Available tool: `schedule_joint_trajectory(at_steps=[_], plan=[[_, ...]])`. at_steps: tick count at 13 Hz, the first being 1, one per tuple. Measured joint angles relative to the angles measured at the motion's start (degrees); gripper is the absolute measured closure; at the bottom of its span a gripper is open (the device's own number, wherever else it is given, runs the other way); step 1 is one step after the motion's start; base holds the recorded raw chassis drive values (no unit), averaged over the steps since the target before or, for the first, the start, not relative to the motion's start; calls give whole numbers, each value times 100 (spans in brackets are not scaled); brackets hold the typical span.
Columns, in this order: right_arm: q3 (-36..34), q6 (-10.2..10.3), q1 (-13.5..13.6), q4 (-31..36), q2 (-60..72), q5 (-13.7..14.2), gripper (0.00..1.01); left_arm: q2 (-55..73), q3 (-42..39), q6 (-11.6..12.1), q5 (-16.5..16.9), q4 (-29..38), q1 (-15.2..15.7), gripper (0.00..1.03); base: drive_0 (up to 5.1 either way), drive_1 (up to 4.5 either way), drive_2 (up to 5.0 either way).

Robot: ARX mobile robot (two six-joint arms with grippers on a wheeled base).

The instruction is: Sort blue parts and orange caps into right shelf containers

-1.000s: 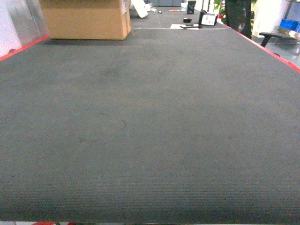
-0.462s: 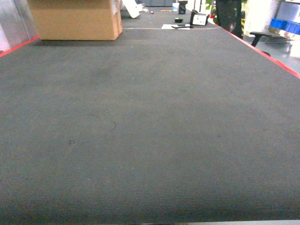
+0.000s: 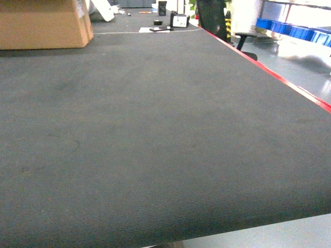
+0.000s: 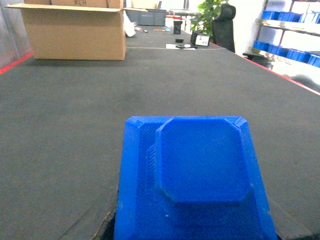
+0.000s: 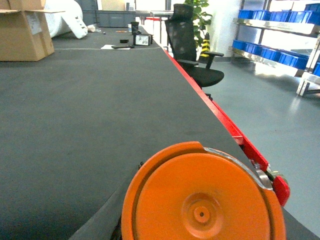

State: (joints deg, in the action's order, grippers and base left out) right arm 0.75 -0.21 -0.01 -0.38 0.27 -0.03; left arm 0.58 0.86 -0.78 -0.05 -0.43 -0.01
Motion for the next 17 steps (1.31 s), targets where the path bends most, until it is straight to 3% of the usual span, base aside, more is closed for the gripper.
schedule_joint_trajectory(at_steps=[17], plan=[[0, 0, 0, 2, 0, 0, 56, 0, 0, 0, 2, 2, 0, 59, -161, -161, -161]])
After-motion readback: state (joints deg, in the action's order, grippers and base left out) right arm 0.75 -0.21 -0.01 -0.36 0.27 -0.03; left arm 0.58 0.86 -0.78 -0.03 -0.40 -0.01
